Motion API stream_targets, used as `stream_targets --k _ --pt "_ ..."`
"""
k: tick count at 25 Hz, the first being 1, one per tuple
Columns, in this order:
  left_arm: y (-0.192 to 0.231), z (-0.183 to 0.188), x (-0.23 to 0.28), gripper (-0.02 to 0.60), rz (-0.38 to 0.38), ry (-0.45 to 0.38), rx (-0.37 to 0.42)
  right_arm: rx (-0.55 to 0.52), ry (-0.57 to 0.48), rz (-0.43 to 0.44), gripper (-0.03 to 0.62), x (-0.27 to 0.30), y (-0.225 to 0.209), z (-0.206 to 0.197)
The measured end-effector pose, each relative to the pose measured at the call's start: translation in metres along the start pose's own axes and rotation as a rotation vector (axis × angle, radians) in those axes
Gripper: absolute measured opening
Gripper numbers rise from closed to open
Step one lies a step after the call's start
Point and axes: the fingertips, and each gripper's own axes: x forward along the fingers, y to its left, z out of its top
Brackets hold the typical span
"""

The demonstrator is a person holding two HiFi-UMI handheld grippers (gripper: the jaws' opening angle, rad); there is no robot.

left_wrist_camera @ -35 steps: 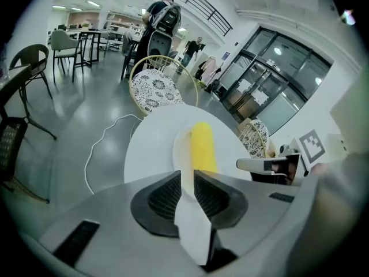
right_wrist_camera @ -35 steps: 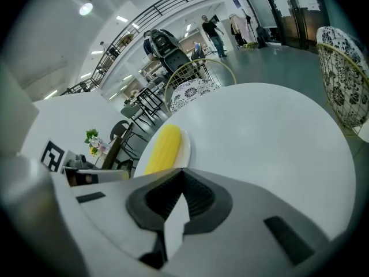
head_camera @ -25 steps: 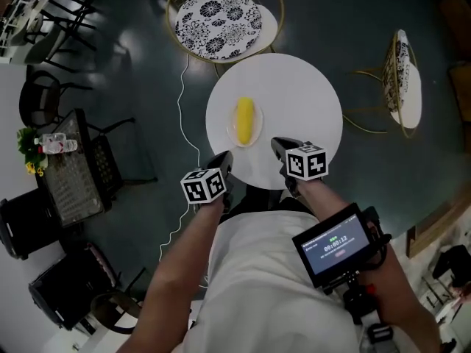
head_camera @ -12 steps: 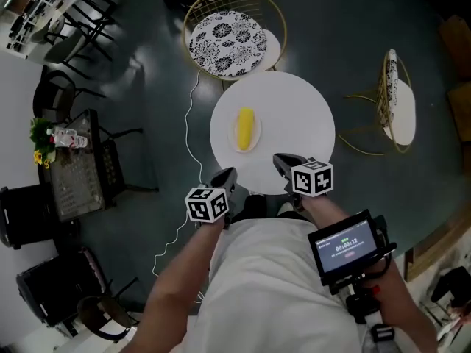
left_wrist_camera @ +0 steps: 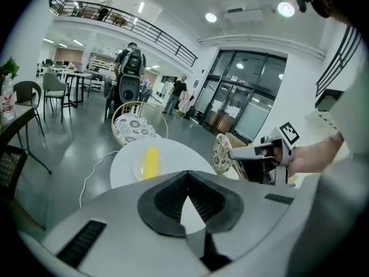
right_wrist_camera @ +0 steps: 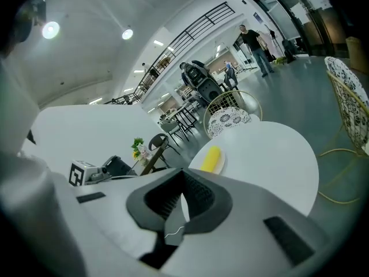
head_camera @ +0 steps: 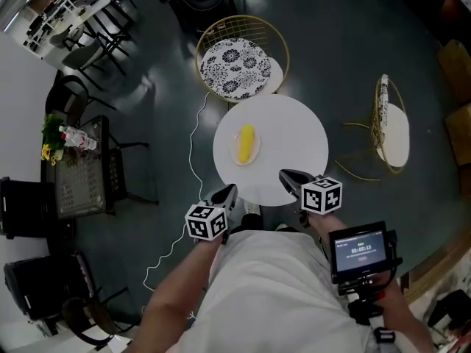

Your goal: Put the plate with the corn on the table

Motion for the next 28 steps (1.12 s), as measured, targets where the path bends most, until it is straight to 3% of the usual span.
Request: stream_targets --k 10,28 --pt "-0.066 0.018 -0.025 0.008 -0.053 -0.117 0.099 -0.052 -0.065 0.099 0.008 -0.048 0.037 0.001" --pt "-0.086 -0.007 -0.042 0.008 -0.041 -0.123 0.117 -0.032 -0.082 0.106 0.008 -0.068 0.052 -0.028"
